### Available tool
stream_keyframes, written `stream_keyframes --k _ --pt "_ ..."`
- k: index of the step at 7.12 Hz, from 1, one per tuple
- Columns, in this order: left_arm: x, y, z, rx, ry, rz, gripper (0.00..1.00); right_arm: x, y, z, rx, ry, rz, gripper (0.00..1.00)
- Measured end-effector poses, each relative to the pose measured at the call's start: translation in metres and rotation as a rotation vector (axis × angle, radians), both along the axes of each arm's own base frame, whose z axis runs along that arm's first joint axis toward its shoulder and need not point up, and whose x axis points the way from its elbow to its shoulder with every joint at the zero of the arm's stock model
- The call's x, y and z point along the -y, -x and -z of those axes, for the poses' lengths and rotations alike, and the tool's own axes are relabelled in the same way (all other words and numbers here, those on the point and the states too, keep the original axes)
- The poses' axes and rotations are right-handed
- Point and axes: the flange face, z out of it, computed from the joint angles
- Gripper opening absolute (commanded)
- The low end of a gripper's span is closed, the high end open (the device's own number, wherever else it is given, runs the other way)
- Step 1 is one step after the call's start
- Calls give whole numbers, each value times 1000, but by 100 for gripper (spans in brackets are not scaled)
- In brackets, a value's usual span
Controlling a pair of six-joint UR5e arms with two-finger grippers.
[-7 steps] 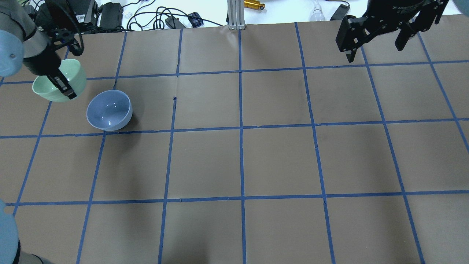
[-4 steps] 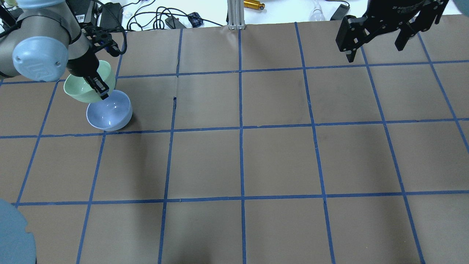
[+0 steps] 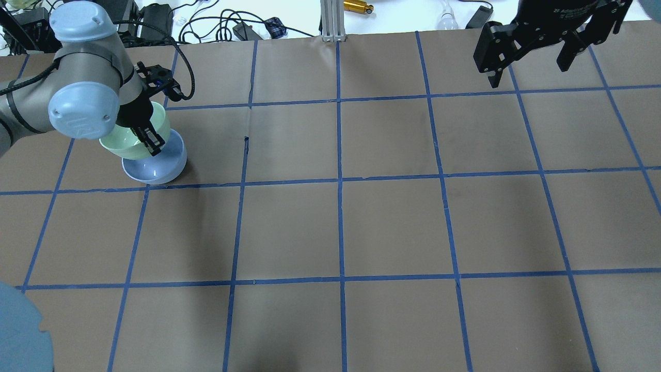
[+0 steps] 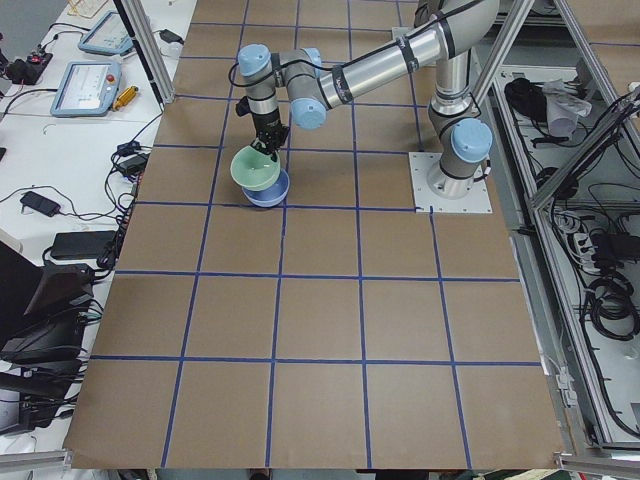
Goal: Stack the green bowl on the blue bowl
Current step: 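Lower the green bowl into the blue bowl and open the left gripper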
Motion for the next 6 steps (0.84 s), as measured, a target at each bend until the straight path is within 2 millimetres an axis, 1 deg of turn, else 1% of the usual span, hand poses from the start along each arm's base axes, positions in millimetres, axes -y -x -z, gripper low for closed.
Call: stream_keyframes --k 2,3,4,6 --pt "-3 -1 10 8 -18 -5 1 0 0 0 0 0 0 100" --pt "-6 -1 15 7 -27 -8 99 0 0 0 0 0 0 100" --pt "-8 0 18 5 -32 -14 100 0 0 0 0 0 0 100" --pt "-11 4 9 7 -18 -37 100 0 0 0 0 0 0 100"
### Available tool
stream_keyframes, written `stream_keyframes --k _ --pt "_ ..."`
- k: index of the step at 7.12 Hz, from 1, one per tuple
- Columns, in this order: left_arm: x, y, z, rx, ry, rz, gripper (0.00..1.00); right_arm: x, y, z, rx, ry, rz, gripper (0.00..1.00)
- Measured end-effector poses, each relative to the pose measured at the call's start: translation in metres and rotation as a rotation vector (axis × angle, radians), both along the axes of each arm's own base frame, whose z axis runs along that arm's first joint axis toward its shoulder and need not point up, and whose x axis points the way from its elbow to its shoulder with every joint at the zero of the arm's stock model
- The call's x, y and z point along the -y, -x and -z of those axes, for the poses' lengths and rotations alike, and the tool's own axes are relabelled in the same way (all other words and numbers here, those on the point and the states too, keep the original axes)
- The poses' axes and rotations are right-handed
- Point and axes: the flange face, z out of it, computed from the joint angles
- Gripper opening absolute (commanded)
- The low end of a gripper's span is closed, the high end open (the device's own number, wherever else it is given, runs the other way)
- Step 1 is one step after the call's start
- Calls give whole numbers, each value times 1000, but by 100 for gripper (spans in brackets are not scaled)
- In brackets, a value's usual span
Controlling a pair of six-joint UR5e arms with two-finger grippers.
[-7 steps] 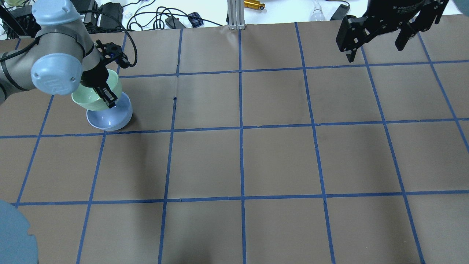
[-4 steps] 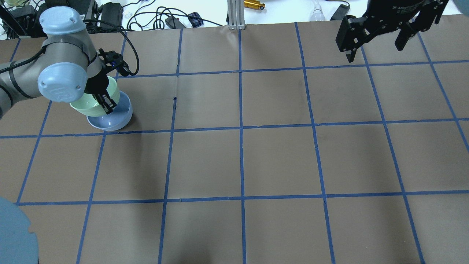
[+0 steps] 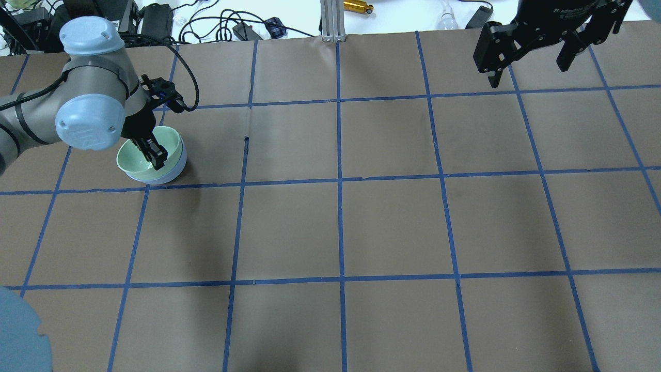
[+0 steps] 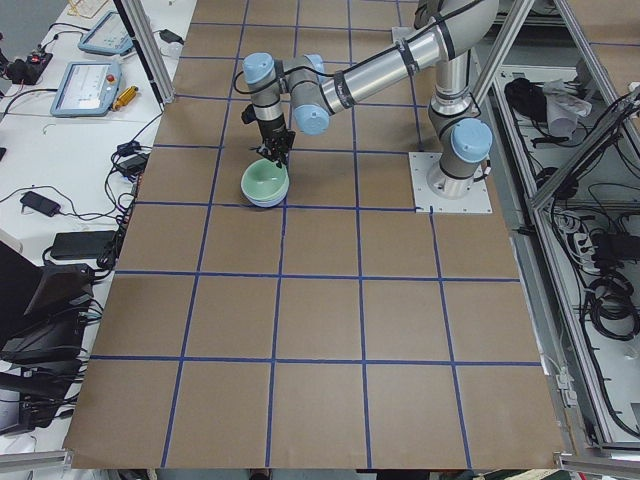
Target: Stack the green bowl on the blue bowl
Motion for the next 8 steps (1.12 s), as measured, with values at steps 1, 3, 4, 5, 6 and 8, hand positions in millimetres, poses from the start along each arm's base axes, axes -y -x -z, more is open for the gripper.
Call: stream_keyframes --k 1,3,4,5,6,8 --pt "-1 4 -8 0 15 -3 100 0 0 0 0 0 0 100" --pt "-6 15 -39 -48 66 -50 100 0 0 0 0 0 -1 100" --pt "-10 22 -63 -91 96 -138 100 0 0 0 0 0 -1 100" --pt "-18 27 -92 -115 106 -237 100 0 0 0 0 0 0 100" --pt "-27 33 -125 -134 114 -326 100 0 0 0 0 0 0 100" --pt "-48 58 -191 -187 138 -526 100 0 0 0 0 0 0 100"
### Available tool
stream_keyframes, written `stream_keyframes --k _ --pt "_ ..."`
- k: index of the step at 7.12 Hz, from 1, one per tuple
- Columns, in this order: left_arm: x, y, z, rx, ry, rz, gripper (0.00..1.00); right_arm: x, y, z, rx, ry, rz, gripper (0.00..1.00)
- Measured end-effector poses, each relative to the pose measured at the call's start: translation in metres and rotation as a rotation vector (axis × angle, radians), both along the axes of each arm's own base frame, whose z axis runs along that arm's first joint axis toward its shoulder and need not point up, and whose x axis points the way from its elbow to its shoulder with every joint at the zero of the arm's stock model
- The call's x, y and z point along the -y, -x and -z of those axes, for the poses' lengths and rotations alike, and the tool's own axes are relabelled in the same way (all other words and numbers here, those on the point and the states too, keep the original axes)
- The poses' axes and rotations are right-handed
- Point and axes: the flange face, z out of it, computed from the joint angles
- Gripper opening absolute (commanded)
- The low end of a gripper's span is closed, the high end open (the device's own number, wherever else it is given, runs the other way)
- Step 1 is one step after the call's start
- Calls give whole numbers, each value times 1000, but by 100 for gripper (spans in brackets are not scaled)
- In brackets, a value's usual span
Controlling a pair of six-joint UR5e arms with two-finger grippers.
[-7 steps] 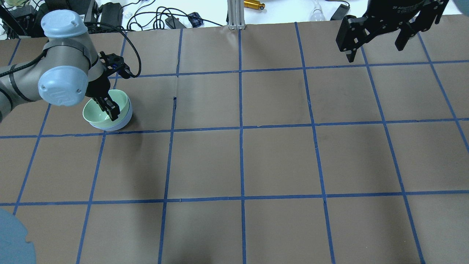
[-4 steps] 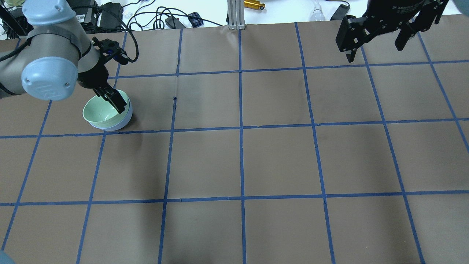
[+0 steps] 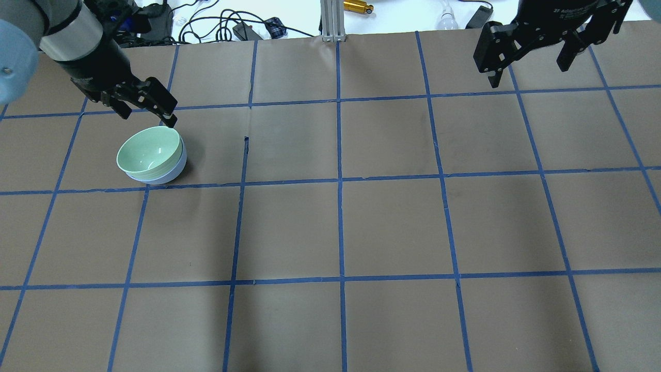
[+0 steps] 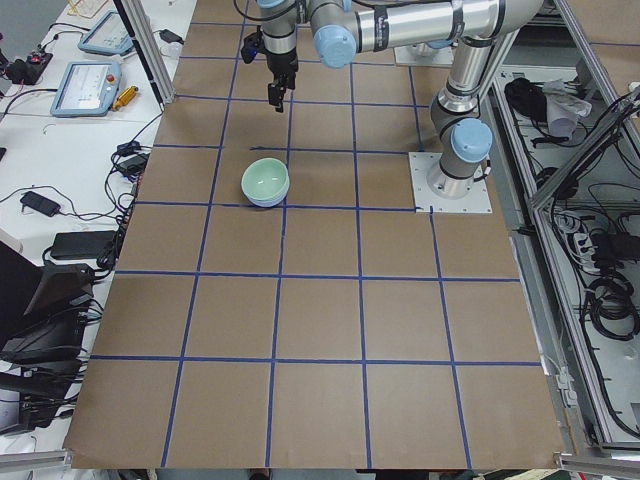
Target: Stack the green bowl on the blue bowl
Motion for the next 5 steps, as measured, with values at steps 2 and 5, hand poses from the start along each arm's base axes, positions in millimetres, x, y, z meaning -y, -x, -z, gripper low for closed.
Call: stream_keyframes --k 2,5 --pt "-23 20 -22 51 -23 -119 100 0 0 0 0 0 0 100" --pt "-45 48 -26 70 -57 -152 100 0 0 0 0 0 0 100"
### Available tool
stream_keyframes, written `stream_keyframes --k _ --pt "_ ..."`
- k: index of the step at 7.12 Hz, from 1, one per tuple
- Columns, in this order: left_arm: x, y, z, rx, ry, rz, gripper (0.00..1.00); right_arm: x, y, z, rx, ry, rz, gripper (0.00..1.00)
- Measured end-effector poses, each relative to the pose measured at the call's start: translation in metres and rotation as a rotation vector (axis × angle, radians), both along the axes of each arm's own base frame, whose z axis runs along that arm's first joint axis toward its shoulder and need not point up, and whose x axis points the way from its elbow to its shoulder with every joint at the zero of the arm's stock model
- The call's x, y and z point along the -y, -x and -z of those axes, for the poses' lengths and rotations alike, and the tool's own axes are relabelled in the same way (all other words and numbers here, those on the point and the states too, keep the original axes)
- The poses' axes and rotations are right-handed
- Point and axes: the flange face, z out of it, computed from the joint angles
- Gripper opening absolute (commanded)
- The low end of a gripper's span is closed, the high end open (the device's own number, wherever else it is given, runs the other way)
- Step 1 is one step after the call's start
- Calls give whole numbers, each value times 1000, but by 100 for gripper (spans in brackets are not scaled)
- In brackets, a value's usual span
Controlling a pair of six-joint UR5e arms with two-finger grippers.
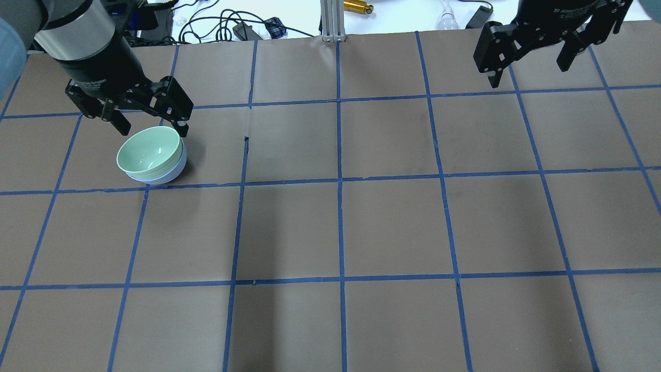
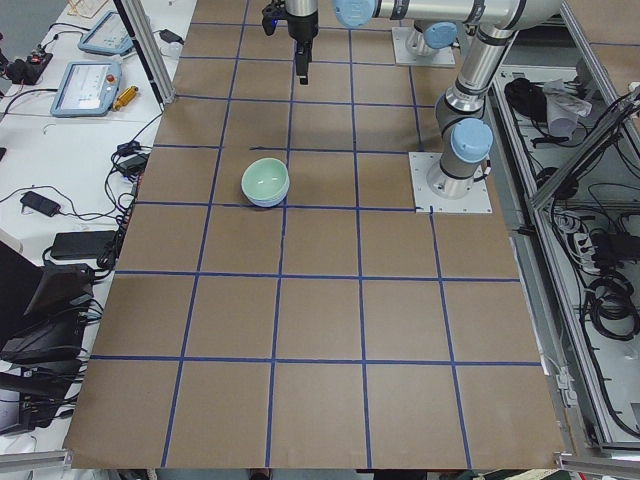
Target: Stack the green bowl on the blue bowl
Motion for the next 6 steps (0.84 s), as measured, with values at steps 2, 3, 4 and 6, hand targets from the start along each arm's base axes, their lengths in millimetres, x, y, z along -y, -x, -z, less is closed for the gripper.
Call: stream_keyframes --k 2,3,4,6 --pt "-5 4 5 1 -21 -2 100 0 0 0 0 0 -1 100" --pt "-8 5 8 1 -27 -1 100 0 0 0 0 0 -1 100" --pt "-9 5 9 3 -29 -2 100 0 -1 0 0 0 -1 100" --pt "-9 5 10 5 -28 -1 100 0 0 0 0 0 -1 100"
